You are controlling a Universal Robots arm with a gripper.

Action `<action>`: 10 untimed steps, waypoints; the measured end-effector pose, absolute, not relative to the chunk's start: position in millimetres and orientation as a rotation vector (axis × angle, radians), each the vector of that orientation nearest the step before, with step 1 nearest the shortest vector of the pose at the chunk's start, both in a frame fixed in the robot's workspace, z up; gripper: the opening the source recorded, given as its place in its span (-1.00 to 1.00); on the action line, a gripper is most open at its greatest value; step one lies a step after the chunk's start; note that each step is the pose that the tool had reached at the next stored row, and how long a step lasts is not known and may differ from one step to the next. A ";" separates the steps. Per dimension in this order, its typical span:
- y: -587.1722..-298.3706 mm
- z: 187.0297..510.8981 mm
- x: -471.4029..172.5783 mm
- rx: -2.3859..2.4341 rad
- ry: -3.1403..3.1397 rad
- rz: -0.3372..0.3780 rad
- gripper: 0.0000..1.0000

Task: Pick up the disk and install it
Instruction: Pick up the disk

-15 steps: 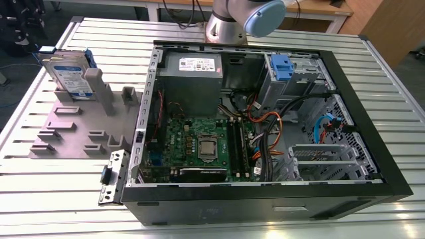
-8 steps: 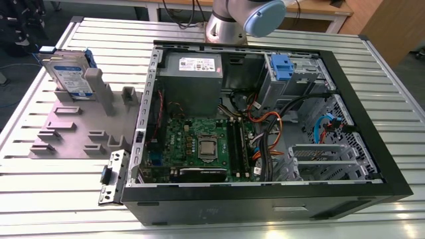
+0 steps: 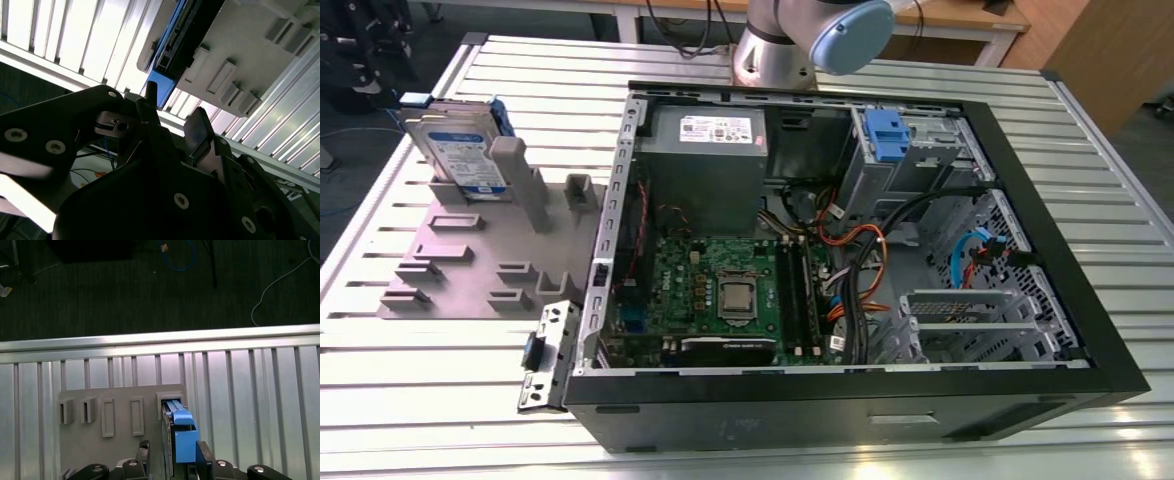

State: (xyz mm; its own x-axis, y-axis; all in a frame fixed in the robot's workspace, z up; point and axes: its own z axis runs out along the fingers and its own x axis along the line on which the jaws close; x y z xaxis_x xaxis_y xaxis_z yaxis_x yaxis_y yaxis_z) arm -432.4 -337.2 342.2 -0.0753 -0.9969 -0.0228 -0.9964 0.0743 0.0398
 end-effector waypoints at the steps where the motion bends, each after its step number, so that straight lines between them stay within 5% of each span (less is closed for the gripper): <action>1: -337.2 341.7 -432.5 2.130 -2.294 -0.069 -0.03; 10: -334.1 336.5 -432.5 2.132 -2.294 -0.071 -0.03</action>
